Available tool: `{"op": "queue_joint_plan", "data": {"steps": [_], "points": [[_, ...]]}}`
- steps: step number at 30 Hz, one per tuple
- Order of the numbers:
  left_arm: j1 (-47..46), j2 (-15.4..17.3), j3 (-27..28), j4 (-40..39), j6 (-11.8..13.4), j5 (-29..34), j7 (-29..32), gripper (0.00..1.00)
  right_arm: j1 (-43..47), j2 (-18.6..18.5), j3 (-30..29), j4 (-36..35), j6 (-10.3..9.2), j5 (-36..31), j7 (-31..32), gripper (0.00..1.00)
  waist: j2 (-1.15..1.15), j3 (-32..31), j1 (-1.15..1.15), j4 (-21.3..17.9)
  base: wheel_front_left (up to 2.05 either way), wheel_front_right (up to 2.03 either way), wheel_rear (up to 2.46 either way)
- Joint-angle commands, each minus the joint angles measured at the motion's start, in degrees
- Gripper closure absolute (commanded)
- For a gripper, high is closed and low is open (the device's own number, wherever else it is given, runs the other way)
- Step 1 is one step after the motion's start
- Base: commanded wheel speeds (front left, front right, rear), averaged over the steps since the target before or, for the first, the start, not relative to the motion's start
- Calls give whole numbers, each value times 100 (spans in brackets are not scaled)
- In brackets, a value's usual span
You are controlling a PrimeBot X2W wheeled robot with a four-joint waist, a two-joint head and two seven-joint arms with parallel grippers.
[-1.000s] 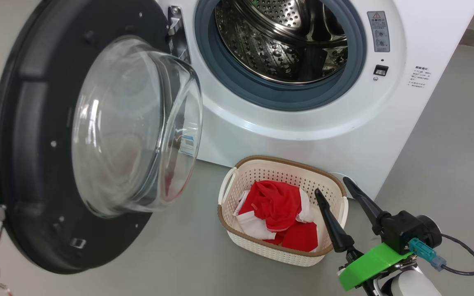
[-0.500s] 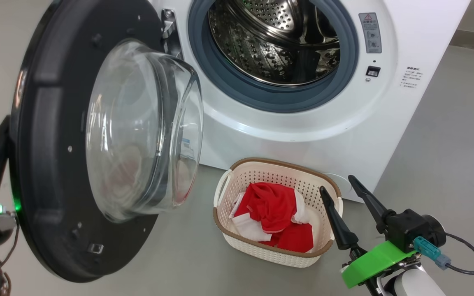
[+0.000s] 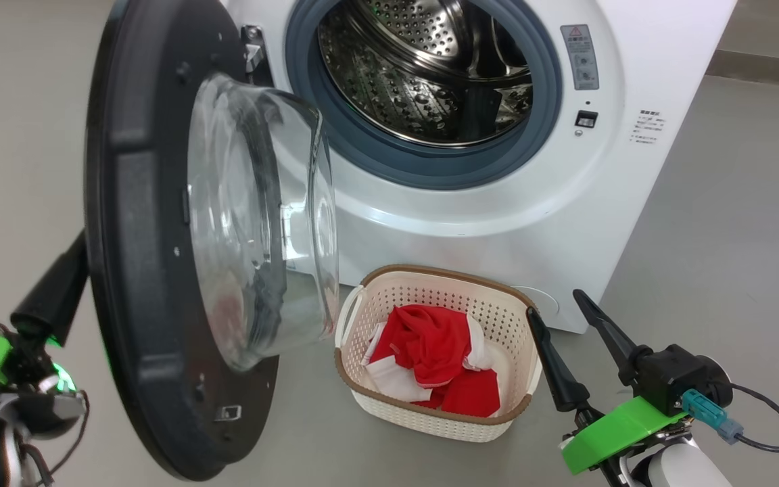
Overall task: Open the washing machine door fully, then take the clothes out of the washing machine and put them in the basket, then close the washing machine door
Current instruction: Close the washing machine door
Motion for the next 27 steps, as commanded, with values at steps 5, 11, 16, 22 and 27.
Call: {"op": "queue_joint_plan", "data": {"steps": [5,11,16,22,27], "points": [[275,99,-232,-519,123,-328,-129,100,-68,25,128,-153,28,18,-37,0,0,34,0,-140,0,0,0],[455,99,-469,-653,155,-699,-408,100,-103,26,119,-166,28,16,-37,0,0,92,0,-248,0,0,0],[603,99,-622,-689,76,-1146,-741,100,-127,26,121,-198,28,52,-37,0,0,130,0,-358,0,0,0],[797,99,-872,-817,19,-1412,-965,100,-131,26,101,-215,28,42,-37,0,0,175,0,-471,0,0,0],[926,99,-1038,-949,-24,-1682,-1029,100,-159,27,87,-231,28,36,-37,0,0,200,0,-560,0,0,0]]}}
